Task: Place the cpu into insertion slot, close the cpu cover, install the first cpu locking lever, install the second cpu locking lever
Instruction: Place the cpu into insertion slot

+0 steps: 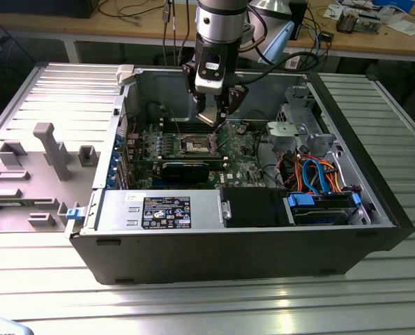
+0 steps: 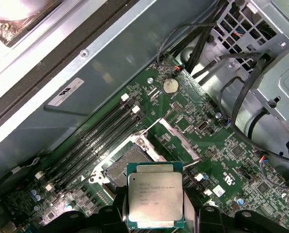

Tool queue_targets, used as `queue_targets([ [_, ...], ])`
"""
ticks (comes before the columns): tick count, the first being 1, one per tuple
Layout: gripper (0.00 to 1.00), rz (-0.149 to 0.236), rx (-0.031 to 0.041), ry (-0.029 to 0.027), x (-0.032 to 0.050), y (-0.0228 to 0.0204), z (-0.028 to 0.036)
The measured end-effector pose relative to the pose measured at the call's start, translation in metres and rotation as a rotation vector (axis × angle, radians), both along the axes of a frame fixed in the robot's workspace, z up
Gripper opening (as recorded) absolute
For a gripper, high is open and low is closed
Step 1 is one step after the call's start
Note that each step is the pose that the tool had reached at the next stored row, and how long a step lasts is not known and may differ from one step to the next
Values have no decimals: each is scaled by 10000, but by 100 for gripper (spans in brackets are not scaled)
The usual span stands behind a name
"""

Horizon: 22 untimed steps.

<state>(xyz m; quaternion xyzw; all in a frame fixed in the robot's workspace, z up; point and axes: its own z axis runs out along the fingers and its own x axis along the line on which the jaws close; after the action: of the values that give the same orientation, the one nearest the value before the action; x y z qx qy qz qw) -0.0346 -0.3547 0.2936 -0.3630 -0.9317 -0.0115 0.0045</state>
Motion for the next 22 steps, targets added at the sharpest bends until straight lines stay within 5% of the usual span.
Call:
queue_targets([
  [7, 55, -295, -15, -3, 0, 0, -7],
  [14, 55, -341, -321, -6, 0, 0, -6],
  [22, 55, -432, -371, -5, 0, 0, -8],
])
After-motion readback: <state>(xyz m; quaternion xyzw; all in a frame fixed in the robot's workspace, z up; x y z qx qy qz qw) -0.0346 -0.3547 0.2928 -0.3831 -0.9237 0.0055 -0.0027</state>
